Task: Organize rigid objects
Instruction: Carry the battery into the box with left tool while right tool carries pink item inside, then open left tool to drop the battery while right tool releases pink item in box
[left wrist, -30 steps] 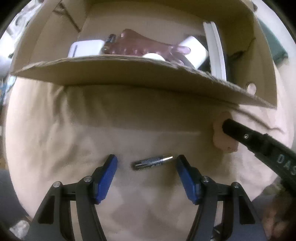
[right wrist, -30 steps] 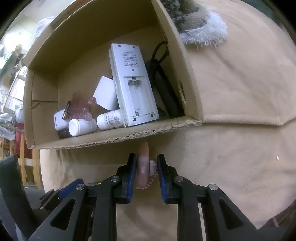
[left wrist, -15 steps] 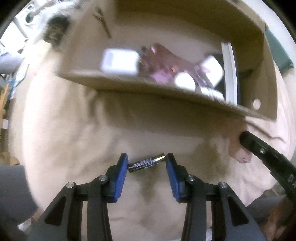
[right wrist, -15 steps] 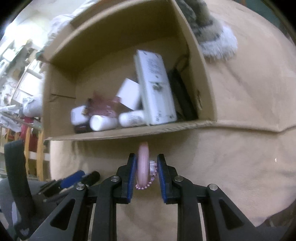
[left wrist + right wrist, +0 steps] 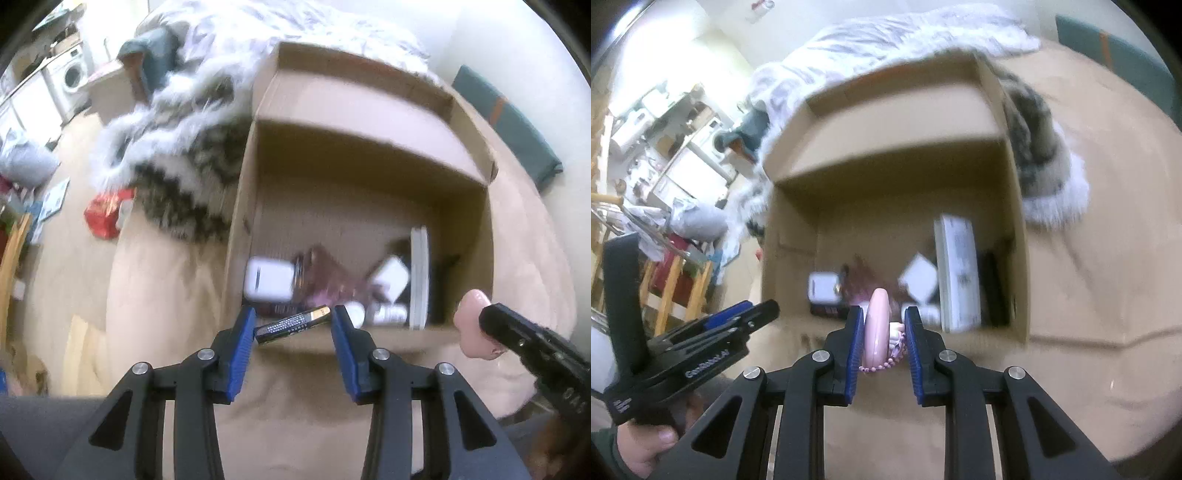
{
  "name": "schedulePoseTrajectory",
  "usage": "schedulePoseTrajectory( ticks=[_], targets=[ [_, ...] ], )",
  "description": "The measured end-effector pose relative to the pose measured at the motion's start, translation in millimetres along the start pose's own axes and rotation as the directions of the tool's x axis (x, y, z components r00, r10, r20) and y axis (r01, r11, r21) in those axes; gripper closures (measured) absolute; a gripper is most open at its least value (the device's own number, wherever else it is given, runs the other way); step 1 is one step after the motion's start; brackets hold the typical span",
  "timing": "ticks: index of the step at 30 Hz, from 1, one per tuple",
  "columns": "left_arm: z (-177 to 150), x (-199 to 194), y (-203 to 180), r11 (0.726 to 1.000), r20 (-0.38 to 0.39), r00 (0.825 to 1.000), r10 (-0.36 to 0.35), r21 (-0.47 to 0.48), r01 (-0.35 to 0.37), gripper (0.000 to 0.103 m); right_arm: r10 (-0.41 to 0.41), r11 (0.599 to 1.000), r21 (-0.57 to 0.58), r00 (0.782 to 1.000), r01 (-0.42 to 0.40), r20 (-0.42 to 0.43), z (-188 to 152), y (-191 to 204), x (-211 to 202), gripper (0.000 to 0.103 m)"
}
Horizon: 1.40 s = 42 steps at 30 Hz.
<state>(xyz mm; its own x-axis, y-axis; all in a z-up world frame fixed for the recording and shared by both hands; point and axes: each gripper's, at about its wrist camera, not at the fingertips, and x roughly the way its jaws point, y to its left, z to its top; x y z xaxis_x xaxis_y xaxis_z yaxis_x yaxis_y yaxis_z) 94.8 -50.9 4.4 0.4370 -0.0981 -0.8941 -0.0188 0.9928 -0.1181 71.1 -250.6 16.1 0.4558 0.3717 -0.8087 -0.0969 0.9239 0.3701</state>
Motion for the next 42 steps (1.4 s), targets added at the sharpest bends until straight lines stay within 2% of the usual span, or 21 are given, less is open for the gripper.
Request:
schedulePoseTrajectory(
  ticks=[3,9,12,14,19,25,37,39,42],
  targets=[
    [14,8,-10,1.0,0.022,1.0,-0.001,0.027,0.001,0.065,-0.009,1.0,-0.025,0.999,0.009,0.031,20,4,1,0.079],
    [32,39,-17,0.997,0.016,0.999,-0.034,0.073,0.033,0.065,0.012,0.999,-0.034,0.997,-0.01,0.07,44,-6,20,0.079],
    [30,58,-19,0.993,0.017,0.998,-0.055,0.103,0.053,0.065,0.02,1.0,-0.004,0.999,-0.02,0.046,39,-17,42,0.079],
    [26,67,-21,0.993,0.025,0.999,-0.044,0.111,0.041,0.065,0.016,0.999,0.037,1.0,-0.016,0.009,35,-25,58,0.079],
    [22,85,-25,0.992,-0.02,0.998,-0.062,0.105,0.064,0.064,0.009,0.999,0.054,0.999,-0.007,-0.042,37,-29,81,0.079],
    [22,88,-28,0.993,0.001,1.0,-0.02,0.118,0.02,0.064,-0.001,0.999,0.049,0.998,0.004,-0.057,40,-27,90,0.079],
    [26,96,-24,0.996,-0.016,1.0,-0.009,0.087,0.01,0.064,-0.018,0.998,0.052,0.998,0.022,-0.06,45,-24,97,0.079],
    [25,92,-24,0.996,-0.008,1.0,-0.003,0.089,0.004,0.055,-0.018,0.999,0.051,0.999,0.021,-0.052,45,-24,96,0.079],
    [26,84,-25,0.996,0.014,1.0,-0.004,0.09,0.003,0.049,-0.01,0.998,0.064,0.999,0.013,-0.037,45,-27,93,0.079]
  ],
)
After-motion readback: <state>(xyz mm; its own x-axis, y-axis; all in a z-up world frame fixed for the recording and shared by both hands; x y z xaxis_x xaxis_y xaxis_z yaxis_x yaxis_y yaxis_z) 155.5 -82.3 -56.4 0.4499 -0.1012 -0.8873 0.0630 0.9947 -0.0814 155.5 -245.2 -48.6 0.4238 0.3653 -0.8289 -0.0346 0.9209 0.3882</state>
